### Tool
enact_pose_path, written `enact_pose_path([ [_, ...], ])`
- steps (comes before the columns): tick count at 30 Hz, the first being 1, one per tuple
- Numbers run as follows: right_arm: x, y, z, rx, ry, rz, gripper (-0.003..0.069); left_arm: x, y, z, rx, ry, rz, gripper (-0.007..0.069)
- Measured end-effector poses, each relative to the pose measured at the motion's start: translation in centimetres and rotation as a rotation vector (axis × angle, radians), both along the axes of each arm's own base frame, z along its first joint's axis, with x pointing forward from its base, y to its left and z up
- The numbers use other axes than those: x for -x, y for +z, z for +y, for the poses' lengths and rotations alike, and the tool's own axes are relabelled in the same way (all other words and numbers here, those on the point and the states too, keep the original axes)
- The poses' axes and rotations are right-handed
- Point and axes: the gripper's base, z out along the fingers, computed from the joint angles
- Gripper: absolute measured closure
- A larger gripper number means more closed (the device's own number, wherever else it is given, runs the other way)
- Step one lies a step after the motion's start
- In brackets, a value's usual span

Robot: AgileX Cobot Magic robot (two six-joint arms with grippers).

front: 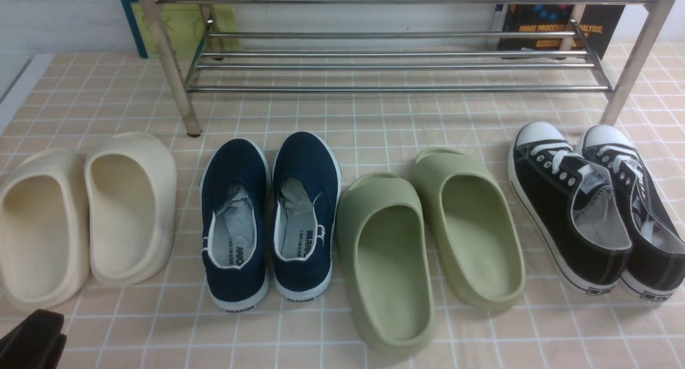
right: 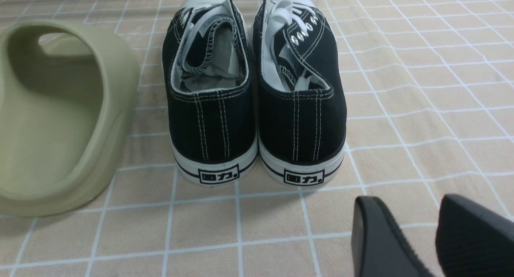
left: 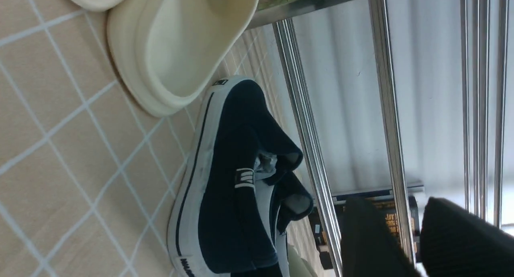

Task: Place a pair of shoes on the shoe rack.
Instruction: Use the left arm to grab the shoe closest to it

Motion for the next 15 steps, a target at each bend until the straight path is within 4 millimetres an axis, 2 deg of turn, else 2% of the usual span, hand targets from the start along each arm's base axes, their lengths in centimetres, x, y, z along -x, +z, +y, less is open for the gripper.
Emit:
enact_pose_path([
  [2, 0.0, 0.0, 0.0, 0.0, 0.0, 0.0, 0.042, 0.7, 2.7, -0.3, -0.139, -0.039, -0.042, 0.0385],
  [5, 0.0, 0.0, 0.0, 0.0, 0.0, 0.0, 0.042, 2.4, 7.4, -0.6, -0.468, -0.087, -0.086, 0.0411],
  [7, 0.0, 0.0, 0.0, 0.0, 0.0, 0.0, 0.042, 2.8, 9.1, -0.6, -0.587, -0.109, -0.046, 0.0433],
  [8, 0.0, 0.0, 0.0, 0.0, 0.0, 0.0, 0.042, 3.0, 10.6, -0.4, -0.719, -0.134, 0.05, 0.0479],
  [11, 0.0, 0.0, 0.0, 0.0, 0.0, 0.0, 0.042, 2.2, 12.8, 0.9, -0.925, -0.17, 0.353, 0.0579],
  [15, 0.0, 0.0, 0.0, 0.0, 0.0, 0.0, 0.042, -0.1, 14.4, 2.7, -1.074, -0.176, 0.698, 0.0622],
])
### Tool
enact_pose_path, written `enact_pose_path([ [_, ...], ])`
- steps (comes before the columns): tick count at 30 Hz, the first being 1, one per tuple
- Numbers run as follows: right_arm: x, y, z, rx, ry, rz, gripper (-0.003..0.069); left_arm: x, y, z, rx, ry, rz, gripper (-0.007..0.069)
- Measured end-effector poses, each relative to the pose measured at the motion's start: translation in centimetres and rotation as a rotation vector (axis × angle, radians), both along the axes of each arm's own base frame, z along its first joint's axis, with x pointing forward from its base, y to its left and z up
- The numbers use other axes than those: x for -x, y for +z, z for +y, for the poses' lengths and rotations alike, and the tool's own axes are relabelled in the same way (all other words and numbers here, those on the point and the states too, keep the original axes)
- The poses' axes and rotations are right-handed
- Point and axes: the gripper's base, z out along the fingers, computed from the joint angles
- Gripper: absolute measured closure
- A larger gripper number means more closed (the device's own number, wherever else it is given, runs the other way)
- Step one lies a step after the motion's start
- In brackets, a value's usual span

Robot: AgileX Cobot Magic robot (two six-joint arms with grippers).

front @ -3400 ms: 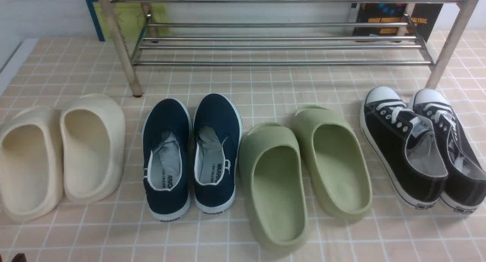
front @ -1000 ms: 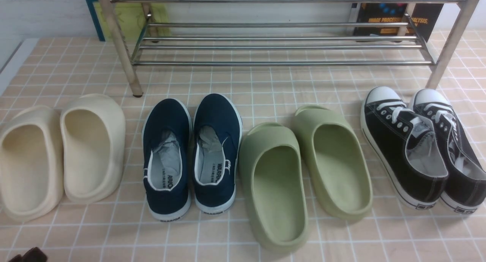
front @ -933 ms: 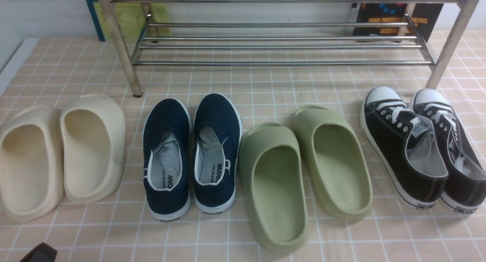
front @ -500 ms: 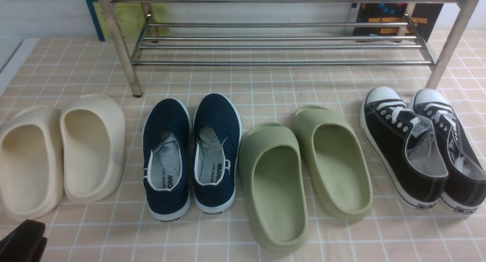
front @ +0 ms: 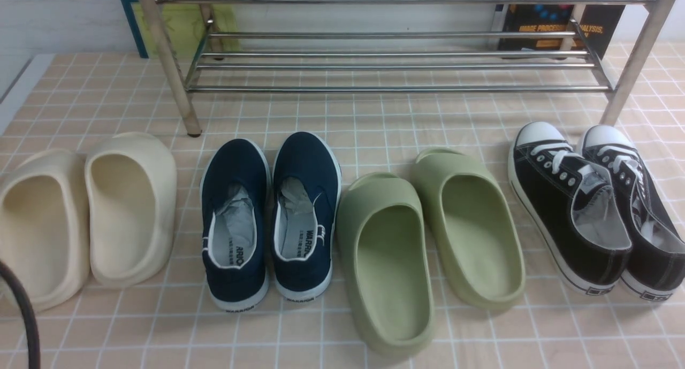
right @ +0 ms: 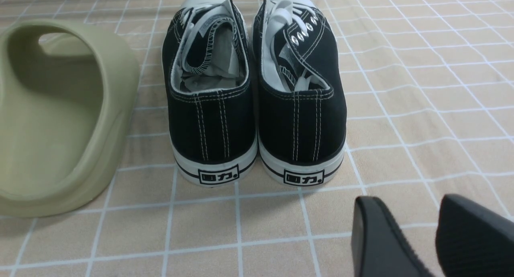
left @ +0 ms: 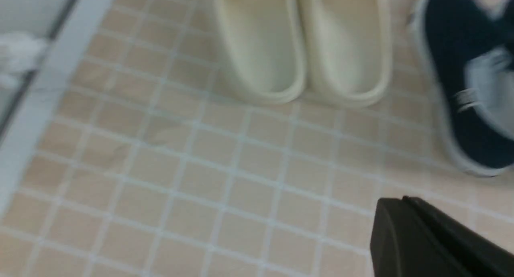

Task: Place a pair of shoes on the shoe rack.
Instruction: Use the left arm to grab the shoe closest to it

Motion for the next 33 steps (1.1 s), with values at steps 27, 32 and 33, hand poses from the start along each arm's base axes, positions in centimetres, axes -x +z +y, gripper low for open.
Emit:
enact_pose_path([
  [27, 0.0, 0.0, 0.0, 0.0, 0.0, 0.0, 0.042, -23.3, -9.7, -10.8, 0.055, -0.261, 0.39, 0.0096],
  [32, 0.0, 0.0, 0.0, 0.0, 0.0, 0.0, 0.042, -25.4, -13.8, -12.0, 0.116, -0.232, 0.443, 0.0077],
  [33, 0.0, 0.0, 0.0, 0.0, 0.0, 0.0, 0.042, -25.6, -14.6, -12.1, 0.119, -0.225, 0.463, 0.0079],
])
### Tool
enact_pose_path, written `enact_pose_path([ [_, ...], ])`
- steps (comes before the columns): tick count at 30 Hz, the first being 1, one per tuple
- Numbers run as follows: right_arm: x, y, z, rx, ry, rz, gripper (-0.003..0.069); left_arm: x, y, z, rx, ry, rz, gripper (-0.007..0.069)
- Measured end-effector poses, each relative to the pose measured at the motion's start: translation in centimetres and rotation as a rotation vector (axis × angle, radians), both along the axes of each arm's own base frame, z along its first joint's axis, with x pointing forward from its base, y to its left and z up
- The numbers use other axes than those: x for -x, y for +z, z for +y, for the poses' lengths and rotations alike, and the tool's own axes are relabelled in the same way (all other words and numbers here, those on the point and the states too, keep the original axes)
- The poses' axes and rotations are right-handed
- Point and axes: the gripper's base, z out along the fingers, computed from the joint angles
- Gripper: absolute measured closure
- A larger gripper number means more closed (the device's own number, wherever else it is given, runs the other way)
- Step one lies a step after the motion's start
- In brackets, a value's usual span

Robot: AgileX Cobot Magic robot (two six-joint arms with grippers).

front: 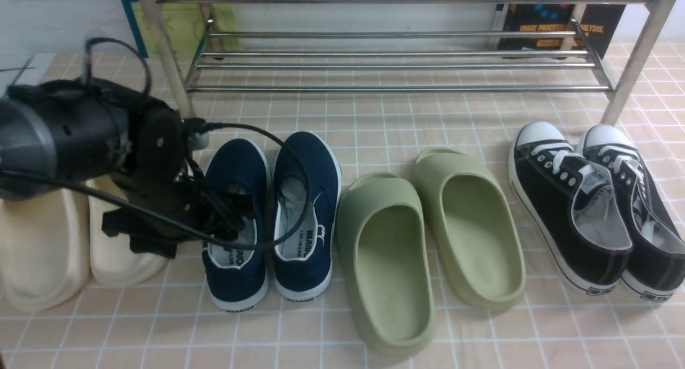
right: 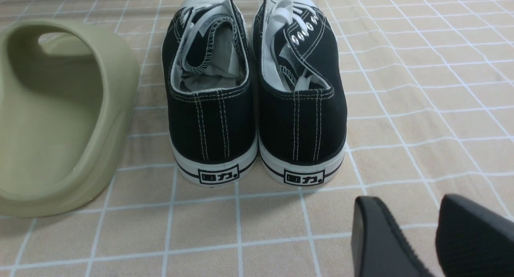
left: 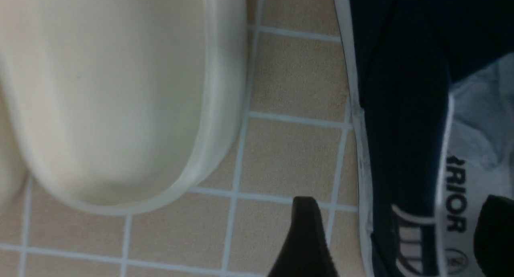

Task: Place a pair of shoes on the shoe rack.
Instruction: Use the left arm to grab the shoe closest to it, then use the left arm to put a shoe into the shoe rack

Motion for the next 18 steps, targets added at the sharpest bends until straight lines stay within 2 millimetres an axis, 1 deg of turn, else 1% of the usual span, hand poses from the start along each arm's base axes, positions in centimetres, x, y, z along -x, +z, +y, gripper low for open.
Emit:
enact_pose_path([
  [2, 0.0, 0.0, 0.0, 0.0, 0.0, 0.0, 0.042, -0.3, -1.3, -0.1, -0.013, -0.002, 0.038, 0.0104],
  [3, 0.0, 0.0, 0.0, 0.0, 0.0, 0.0, 0.042, -0.3, -1.5, -0.1, -0.015, -0.004, 0.041, 0.0112],
  [4, 0.0, 0.0, 0.0, 0.0, 0.0, 0.0, 0.042, -0.4, -2.0, -0.2, -0.019, -0.01, 0.056, 0.0168],
  [5, 0.0, 0.0, 0.0, 0.0, 0.0, 0.0, 0.042, -0.4, -2.0, -0.2, -0.018, -0.012, 0.055, 0.0193],
  [8, 0.0, 0.0, 0.0, 0.0, 0.0, 0.0, 0.042, -0.4, -1.6, -0.3, -0.017, -0.032, 0.042, 0.036],
  [11, 0.0, 0.0, 0.0, 0.0, 0.0, 0.0, 0.042, 0.0, 0.1, -0.1, -0.015, -0.076, -0.006, 0.0549],
  [12, 0.0, 0.0, 0.0, 0.0, 0.0, 0.0, 0.042, 0.0, 0.4, -0.1, -0.014, -0.079, -0.014, 0.0555],
  [13, 0.0, 0.0, 0.0, 0.0, 0.0, 0.0, 0.042, 0.3, 1.3, 0.2, -0.019, -0.1, -0.031, 0.058],
  [15, 0.0, 0.0, 0.0, 0.0, 0.0, 0.0, 0.042, 0.5, 2.9, 0.8, -0.023, -0.107, -0.047, 0.0582],
  [18, 0.0, 0.0, 0.0, 0.0, 0.0, 0.0, 0.042, -0.1, 5.8, 2.2, 0.001, -0.089, -0.083, 0.0581],
])
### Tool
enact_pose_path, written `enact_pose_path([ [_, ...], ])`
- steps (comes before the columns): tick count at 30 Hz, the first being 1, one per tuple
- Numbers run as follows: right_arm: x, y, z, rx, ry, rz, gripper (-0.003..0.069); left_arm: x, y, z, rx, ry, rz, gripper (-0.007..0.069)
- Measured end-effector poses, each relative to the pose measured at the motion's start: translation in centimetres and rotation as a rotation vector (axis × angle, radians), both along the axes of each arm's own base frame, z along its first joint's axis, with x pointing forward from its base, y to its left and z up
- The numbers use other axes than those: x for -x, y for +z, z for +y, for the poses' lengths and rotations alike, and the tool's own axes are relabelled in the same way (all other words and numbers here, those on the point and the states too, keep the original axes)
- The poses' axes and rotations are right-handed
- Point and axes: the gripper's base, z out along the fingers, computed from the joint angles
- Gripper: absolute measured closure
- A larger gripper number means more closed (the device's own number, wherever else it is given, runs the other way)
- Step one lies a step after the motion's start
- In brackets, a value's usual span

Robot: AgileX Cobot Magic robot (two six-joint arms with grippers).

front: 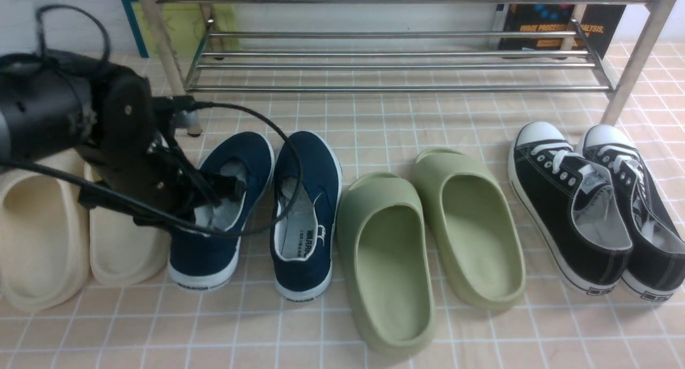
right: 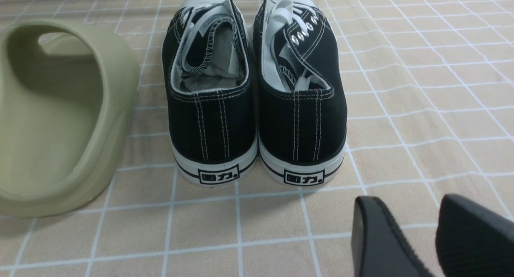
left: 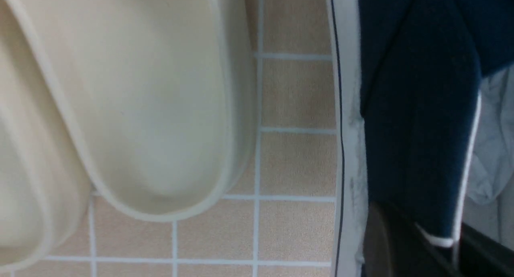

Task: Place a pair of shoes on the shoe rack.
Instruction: Use the left arm to put a shoe into the shoe rack

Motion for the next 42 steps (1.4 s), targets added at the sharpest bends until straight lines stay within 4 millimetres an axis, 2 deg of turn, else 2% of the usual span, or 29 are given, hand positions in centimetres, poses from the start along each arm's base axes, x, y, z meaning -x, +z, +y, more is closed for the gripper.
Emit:
enact_pose_path([
  [4, 0.0, 0.0, 0.0, 0.0, 0.0, 0.0, 0.042, -1.9, 3.5, 1.0, 0.094, -0.007, -0.076, 0.0582],
  [8, 0.0, 0.0, 0.0, 0.0, 0.0, 0.0, 0.042, -4.3, 5.1, 1.2, 0.186, -0.021, -0.127, 0.0582],
  [11, 0.0, 0.0, 0.0, 0.0, 0.0, 0.0, 0.042, -6.4, 4.9, 0.8, 0.218, -0.019, -0.14, 0.0582],
  [15, 0.0, 0.0, 0.0, 0.0, 0.0, 0.0, 0.042, -10.1, 3.3, 0.1, 0.238, -0.002, -0.136, 0.0581],
  [17, 0.0, 0.0, 0.0, 0.0, 0.0, 0.0, 0.042, -11.0, 2.9, 0.0, 0.24, 0.003, -0.143, 0.0581],
  [22, 0.0, 0.0, 0.0, 0.0, 0.0, 0.0, 0.042, -15.4, 2.0, -0.5, 0.267, 0.036, -0.262, 0.0571],
  [27, 0.0, 0.0, 0.0, 0.0, 0.0, 0.0, 0.042, -18.4, 2.4, -0.7, 0.259, 0.033, -0.377, 0.0495],
  [32, 0.0, 0.0, 0.0, 0.0, 0.0, 0.0, 0.042, -19.8, 1.8, -1.0, 0.226, 0.016, -0.411, 0.0325],
  [36, 0.0, 0.0, 0.0, 0.0, 0.0, 0.0, 0.042, -19.7, 1.7, -0.9, 0.202, 0.004, -0.375, 0.0224],
  [39, 0.0, 0.0, 0.0, 0.0, 0.0, 0.0, 0.042, -18.5, 2.7, -0.6, 0.169, -0.011, -0.304, 0.0198],
  [42, 0.0, 0.0, 0.0, 0.0, 0.0, 0.0, 0.042, -17.0, 4.8, -0.2, 0.118, -0.04, -0.275, 0.02],
])
